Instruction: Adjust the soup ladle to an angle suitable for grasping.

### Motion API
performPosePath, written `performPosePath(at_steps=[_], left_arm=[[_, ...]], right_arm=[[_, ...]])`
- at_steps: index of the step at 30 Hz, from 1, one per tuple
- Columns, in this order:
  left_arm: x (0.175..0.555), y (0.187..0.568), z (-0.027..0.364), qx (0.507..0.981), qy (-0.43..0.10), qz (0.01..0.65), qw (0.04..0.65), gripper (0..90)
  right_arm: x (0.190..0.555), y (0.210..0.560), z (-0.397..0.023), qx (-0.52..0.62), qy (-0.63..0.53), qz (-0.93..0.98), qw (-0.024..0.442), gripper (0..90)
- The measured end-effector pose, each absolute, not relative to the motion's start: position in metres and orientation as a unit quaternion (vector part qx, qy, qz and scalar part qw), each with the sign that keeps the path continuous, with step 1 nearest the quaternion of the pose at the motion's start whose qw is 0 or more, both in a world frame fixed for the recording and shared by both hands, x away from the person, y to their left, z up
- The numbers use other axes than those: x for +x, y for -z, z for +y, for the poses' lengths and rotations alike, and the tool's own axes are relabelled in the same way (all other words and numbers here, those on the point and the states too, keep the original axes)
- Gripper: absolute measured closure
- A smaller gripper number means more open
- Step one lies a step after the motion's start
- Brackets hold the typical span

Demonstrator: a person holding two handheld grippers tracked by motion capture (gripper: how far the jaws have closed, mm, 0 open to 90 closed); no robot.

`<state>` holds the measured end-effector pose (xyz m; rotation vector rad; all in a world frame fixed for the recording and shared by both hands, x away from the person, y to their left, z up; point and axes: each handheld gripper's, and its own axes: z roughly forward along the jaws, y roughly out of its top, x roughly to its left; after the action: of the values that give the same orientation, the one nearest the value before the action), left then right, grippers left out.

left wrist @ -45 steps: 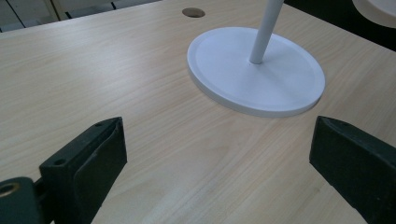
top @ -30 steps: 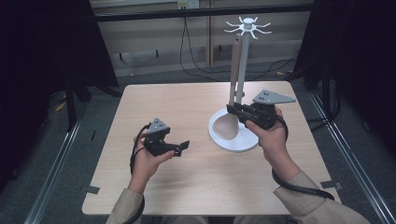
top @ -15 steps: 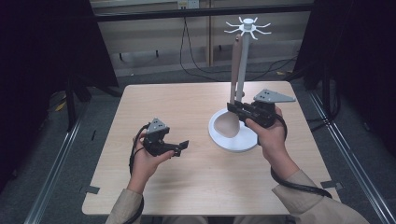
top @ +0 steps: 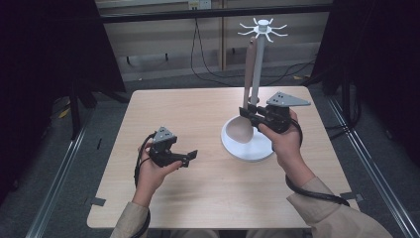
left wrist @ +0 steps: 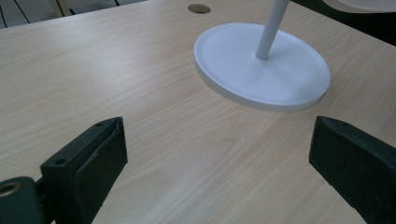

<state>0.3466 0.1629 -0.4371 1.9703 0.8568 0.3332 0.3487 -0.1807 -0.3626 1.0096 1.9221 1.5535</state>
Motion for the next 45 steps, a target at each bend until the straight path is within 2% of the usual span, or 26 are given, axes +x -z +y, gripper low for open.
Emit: performPosePath(at_steps=[7, 11, 16, 27, 36, 45], left_arm=[[0.3466, 0.4370, 0.1622, 0.803, -0.136, 0.346, 0.466, 4.3], [0.3467, 0.4377, 0.1625, 0.804, -0.135, 0.346, 0.465, 4.3], [0.3467, 0.4373, 0.1632, 0.803, -0.135, 0.348, 0.465, 4.3], [0.3465, 0.4369, 0.1625, 0.803, -0.135, 0.345, 0.466, 4.3], [0.3468, 0.4381, 0.1625, 0.805, -0.134, 0.345, 0.464, 4.3], [0.3471, 0.4420, 0.1650, 0.805, -0.131, 0.348, 0.462, 4.3]], right_arm=[[0.3482, 0.3633, -0.1808, 0.369, -0.565, 0.701, 0.233, 62.5], [0.3486, 0.3632, -0.1813, 0.372, -0.558, 0.702, 0.239, 53.7], [0.3496, 0.3629, -0.1818, 0.375, -0.554, 0.703, 0.240, 47.7], [0.3506, 0.3623, -0.1818, 0.378, -0.549, 0.707, 0.238, 38.8], [0.3522, 0.3599, -0.1833, 0.379, -0.547, 0.706, 0.241, 35.4], [0.3474, 0.3618, -0.1885, 0.389, -0.533, 0.710, 0.245, 25.2]])
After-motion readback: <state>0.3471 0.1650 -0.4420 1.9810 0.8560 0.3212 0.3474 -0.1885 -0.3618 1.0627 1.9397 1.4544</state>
